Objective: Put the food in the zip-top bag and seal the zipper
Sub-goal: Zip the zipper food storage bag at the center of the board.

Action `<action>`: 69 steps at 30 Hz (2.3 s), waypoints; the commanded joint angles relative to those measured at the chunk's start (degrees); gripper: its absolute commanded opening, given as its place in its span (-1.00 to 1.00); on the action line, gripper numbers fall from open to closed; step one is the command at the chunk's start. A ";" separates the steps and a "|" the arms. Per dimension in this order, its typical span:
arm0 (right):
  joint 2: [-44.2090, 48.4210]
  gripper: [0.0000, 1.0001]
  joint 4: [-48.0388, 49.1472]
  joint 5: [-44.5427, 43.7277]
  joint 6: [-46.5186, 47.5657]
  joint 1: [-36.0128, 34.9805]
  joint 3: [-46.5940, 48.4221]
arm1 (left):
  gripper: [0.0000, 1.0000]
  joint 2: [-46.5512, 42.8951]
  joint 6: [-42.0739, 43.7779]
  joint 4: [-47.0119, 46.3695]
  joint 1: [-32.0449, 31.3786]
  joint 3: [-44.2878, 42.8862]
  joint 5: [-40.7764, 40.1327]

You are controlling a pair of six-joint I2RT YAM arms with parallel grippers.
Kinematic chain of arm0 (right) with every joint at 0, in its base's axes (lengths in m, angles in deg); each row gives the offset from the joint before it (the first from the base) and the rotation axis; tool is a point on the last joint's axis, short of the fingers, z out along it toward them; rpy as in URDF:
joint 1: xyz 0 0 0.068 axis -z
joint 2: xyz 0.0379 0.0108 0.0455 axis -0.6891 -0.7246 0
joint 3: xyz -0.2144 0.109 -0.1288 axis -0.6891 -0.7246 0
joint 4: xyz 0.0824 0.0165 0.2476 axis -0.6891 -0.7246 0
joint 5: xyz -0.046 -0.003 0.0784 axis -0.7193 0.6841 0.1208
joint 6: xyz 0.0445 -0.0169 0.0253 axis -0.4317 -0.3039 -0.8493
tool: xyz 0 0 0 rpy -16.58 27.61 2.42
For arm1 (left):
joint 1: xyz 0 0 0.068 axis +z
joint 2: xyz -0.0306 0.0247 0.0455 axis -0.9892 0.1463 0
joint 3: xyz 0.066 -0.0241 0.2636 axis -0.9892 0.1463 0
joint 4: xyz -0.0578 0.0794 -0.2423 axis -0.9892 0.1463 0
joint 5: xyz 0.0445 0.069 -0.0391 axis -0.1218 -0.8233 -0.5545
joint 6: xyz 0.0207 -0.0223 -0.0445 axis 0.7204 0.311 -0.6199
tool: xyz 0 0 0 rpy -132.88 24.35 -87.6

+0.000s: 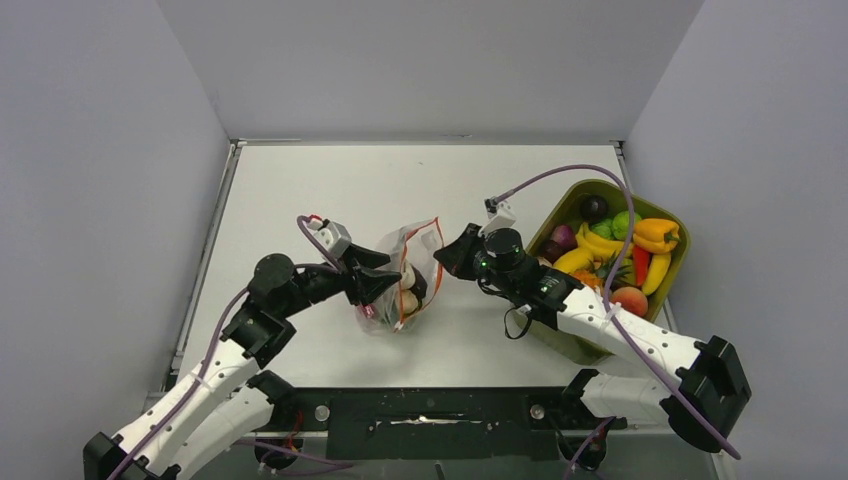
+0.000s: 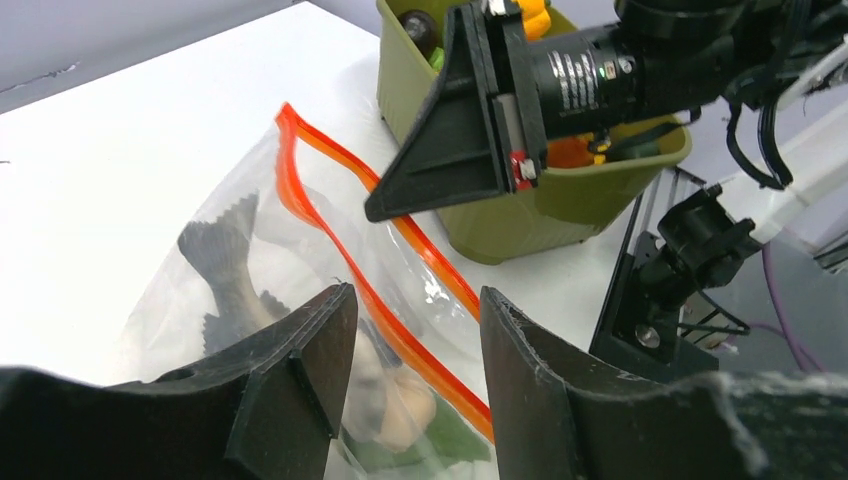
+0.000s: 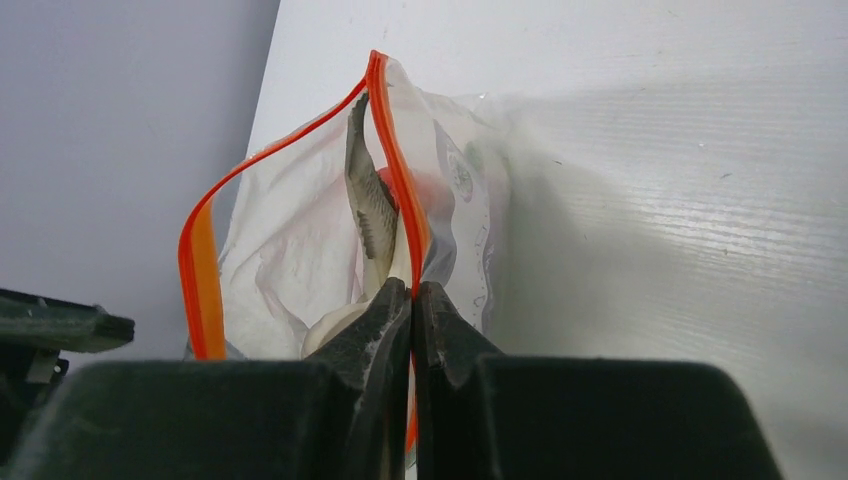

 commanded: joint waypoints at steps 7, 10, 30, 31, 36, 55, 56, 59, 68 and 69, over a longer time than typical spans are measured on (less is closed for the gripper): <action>2.78 -1.00 5.35 -5.86 -1.21 0.64 0.87 | -0.06 -6.95 10.04 3.21 -12.65 4.66 -10.84; 3.37 -1.00 5.54 -6.08 -1.38 0.78 0.06 | -0.02 -7.97 11.01 2.41 -15.81 6.46 -8.03; 4.23 -1.00 4.88 -6.46 -1.39 1.94 -0.71 | 0.00 -4.02 18.20 4.29 -30.69 9.69 -28.08; 4.29 -1.00 4.78 -6.42 -1.35 2.00 -0.79 | 0.00 -3.99 18.45 4.11 -31.09 9.93 -29.05; 4.97 -1.00 4.58 -6.44 -1.31 2.61 -1.19 | 0.00 -4.26 19.30 2.58 -32.56 10.72 -32.00; 5.37 -1.00 4.66 -5.63 -0.47 3.25 -1.15 | 0.00 -11.55 20.99 2.73 -33.39 12.74 -34.37; 5.46 -1.00 4.67 -5.64 -0.51 3.24 -1.23 | 0.00 -11.31 20.94 1.97 -33.40 13.25 -33.68; 5.58 -1.00 4.71 -5.65 -0.80 3.24 -1.39 | -0.02 -9.34 20.75 0.81 -33.40 14.00 -32.55; 5.58 -1.00 4.67 -5.13 -1.17 3.25 -1.41 | -0.33 -6.64 20.94 -3.34 -33.40 15.75 -32.15; 5.56 -1.00 4.60 -5.05 -1.21 3.27 -1.47 | -0.43 -6.89 21.03 -3.57 -33.40 15.85 -32.26</action>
